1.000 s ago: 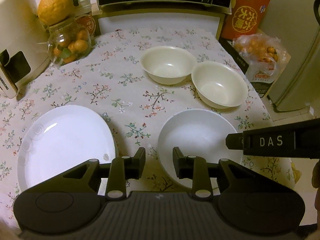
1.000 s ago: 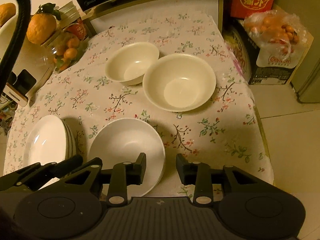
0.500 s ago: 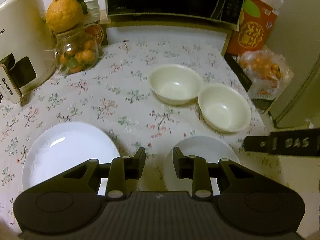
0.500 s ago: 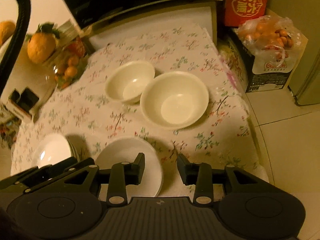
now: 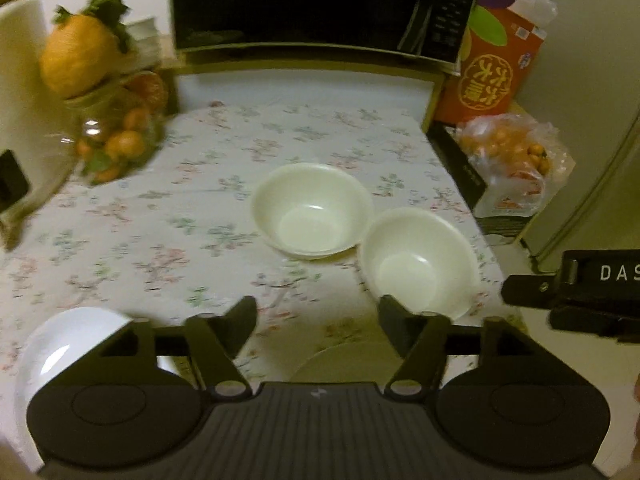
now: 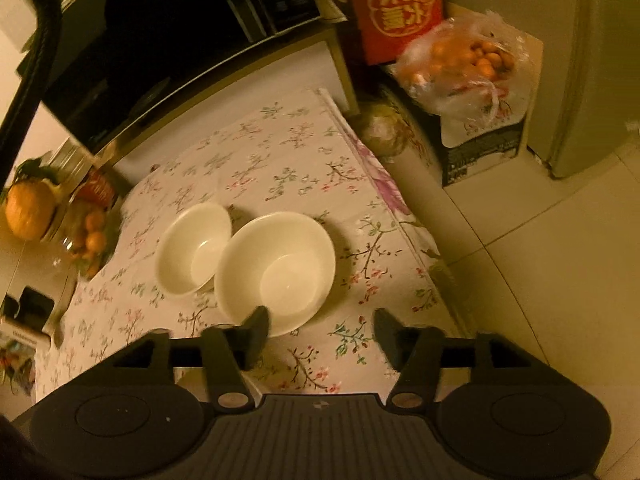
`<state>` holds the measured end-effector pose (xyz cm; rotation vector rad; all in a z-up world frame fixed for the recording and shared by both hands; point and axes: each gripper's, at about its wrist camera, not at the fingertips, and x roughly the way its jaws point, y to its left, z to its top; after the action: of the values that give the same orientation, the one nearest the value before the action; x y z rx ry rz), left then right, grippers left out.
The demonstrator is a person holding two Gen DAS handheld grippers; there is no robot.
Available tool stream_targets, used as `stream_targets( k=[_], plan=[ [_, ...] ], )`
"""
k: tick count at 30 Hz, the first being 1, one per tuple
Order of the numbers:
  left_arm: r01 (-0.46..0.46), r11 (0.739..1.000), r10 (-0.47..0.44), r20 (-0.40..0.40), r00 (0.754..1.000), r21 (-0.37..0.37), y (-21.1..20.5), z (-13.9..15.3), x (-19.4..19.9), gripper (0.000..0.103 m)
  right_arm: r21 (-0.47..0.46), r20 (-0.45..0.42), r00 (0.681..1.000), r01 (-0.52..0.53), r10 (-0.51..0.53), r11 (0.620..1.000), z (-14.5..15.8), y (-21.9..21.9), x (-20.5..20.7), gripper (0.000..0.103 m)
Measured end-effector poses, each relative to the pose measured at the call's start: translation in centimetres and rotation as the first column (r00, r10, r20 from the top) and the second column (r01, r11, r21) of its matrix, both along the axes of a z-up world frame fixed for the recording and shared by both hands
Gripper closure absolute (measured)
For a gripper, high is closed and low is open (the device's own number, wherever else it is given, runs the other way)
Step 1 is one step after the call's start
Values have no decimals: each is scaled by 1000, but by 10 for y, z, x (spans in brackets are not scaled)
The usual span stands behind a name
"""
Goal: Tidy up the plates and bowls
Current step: 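Move both grippers to the larger cream bowl near the microwave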
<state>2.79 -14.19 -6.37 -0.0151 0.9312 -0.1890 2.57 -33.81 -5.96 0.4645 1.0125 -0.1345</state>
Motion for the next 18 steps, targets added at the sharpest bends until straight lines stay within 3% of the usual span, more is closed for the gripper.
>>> stream_targets(
  k=[6,12,18],
  plan=[
    [-44,993,34,-87,996,-112,0,-15,33,39,70,-38,999,42,-39,997,-9,-13,12,40],
    [-40,987,22,-117,993,-155,-5,-25,43,56,19,-55,997,47,-45,999,-13,-21,28,40],
    [-22,984,-3,-142,990,-178,-11,-35,51,57,-27,-85,996,4,-6,1000,-29,-15,46,41]
  ],
)
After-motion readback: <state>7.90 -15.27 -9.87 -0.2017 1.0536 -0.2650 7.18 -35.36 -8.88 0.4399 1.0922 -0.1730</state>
